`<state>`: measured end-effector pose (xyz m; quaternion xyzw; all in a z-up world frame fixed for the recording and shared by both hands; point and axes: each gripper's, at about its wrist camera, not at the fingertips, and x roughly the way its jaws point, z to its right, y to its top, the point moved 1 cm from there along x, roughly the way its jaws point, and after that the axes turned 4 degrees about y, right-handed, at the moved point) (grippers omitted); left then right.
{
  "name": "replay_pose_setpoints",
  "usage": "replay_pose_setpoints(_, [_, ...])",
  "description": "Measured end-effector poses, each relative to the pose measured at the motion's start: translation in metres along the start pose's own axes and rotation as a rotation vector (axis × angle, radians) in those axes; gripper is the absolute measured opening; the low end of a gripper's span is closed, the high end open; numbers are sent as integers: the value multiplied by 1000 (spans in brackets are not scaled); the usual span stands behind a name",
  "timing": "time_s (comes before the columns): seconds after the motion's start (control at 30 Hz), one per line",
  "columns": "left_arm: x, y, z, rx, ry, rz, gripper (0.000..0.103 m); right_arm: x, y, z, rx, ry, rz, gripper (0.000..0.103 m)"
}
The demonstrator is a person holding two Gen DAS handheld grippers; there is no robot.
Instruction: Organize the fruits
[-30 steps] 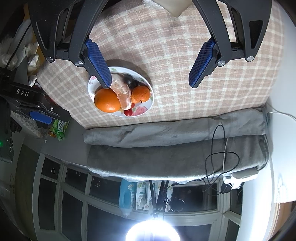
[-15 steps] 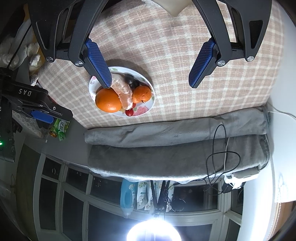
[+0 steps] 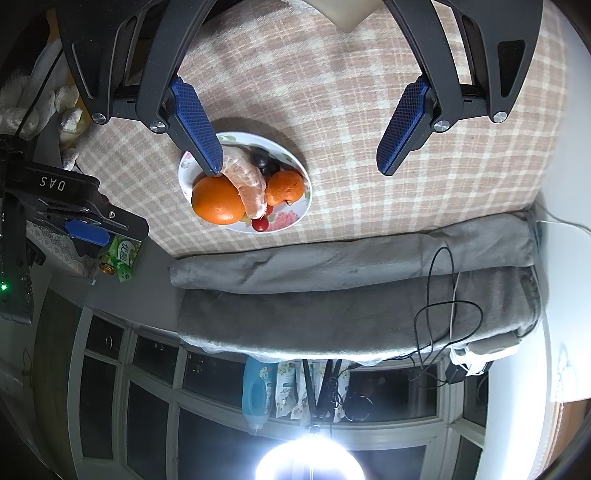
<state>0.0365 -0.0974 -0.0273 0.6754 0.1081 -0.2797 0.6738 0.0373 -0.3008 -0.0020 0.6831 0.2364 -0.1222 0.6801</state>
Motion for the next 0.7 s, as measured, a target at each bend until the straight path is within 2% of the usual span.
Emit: replay_pose_setpoints(0.7, [0, 0, -4, 10, -11, 11, 86, 1, 0, 0, -1, 0, -2, 103])
